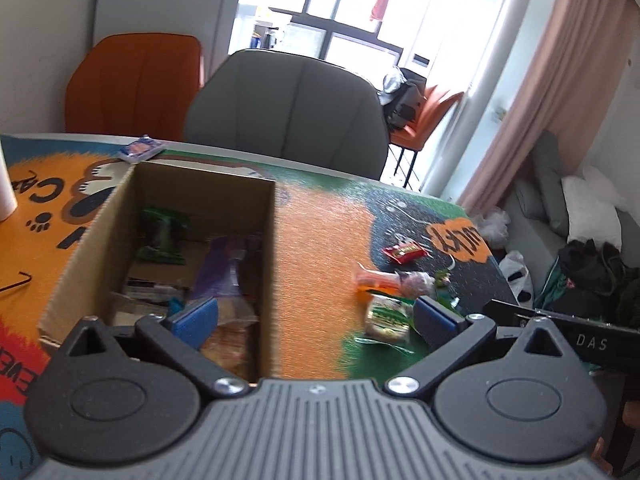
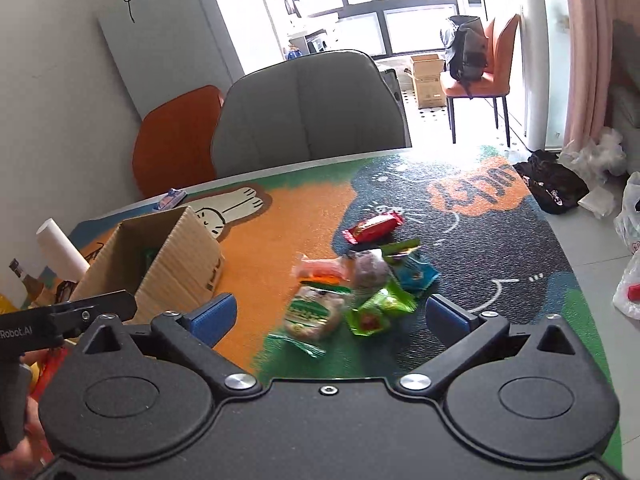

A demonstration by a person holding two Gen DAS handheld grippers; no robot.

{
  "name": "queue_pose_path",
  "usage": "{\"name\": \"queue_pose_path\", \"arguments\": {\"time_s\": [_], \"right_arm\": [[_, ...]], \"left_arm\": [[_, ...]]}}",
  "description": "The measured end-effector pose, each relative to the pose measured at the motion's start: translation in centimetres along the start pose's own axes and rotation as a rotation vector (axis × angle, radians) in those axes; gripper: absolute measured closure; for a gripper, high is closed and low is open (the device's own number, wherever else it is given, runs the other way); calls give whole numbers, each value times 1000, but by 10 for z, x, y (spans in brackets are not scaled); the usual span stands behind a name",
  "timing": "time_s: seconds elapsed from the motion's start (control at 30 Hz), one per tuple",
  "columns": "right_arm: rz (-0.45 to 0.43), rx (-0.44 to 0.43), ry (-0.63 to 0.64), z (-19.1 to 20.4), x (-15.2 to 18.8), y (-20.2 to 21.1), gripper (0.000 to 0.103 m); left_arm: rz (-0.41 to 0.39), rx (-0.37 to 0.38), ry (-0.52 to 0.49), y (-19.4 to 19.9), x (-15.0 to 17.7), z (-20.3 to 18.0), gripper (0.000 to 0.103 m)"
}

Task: Organize snacks
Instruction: 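Grasp the green-wrapped bun with the left gripper while the right grasps the green bag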

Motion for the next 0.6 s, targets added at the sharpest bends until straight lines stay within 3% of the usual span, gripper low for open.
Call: {"name": "queue_pose_path", "arguments": {"time_s": [0.37, 0.5, 0.6], "right_arm": [[44, 3, 30, -39, 8, -9, 0], [59, 27, 33, -53, 11, -15, 0], [73, -7, 15, -63, 13, -21, 0]], "left_arm": [[48, 59, -78, -28, 12, -48, 0], [68, 54, -79, -42, 16, -57, 0], [82, 46, -83, -53, 18, -62, 1]]}}
Point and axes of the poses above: each gripper's, at about its wrist camera, not at the fingertips, and y roughly against the way its jaws point, z to its left, x to its underside, the point moved 5 cm from there along -y, roughly the way its jaws point, and after that the axes turned 2 degrees about y, right-handed, at the moved point
